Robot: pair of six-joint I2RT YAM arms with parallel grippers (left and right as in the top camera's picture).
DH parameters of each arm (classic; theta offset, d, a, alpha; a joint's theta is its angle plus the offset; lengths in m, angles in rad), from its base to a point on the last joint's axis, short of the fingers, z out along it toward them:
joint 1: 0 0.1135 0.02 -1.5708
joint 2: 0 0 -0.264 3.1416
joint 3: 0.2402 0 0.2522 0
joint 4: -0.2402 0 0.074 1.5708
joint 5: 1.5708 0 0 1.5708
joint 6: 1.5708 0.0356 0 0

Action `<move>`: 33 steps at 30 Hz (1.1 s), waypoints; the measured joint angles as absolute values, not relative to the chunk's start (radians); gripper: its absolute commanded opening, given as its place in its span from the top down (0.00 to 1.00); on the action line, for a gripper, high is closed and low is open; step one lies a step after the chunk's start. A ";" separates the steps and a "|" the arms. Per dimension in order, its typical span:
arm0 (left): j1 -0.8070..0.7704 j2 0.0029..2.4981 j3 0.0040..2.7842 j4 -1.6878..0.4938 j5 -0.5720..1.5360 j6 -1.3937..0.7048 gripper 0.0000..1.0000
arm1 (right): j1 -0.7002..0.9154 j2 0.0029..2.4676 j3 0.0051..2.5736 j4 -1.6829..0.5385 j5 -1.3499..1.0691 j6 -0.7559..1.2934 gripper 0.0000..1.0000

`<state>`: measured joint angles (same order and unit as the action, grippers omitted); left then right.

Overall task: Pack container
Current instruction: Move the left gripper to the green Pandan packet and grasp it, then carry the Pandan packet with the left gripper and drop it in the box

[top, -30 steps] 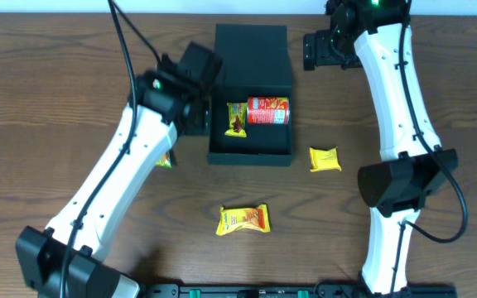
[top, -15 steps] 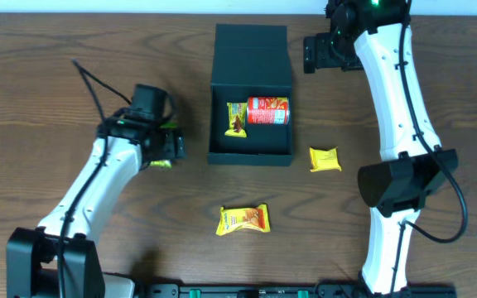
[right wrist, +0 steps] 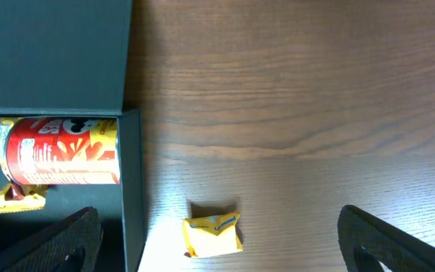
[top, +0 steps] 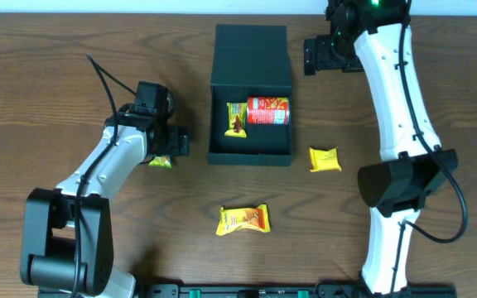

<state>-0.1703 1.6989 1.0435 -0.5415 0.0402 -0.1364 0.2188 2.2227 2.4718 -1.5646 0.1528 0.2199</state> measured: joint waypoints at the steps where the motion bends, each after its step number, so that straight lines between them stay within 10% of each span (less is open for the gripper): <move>1: -0.170 1.700 1.044 -0.540 0.031 -0.139 0.05 | 0.219 2.223 2.472 -1.565 0.152 0.220 0.01; 7: -0.160 1.738 1.044 -0.527 0.007 -0.157 0.02 | 0.219 2.223 2.472 -1.567 0.149 0.220 0.01; 17: -0.160 1.747 1.044 -0.516 0.002 -0.161 0.41 | 0.219 2.223 2.472 -1.566 0.149 0.220 0.01; 33: -0.160 1.747 1.044 -0.516 0.000 -0.194 0.75 | 0.219 2.223 2.472 -1.566 0.149 0.220 0.01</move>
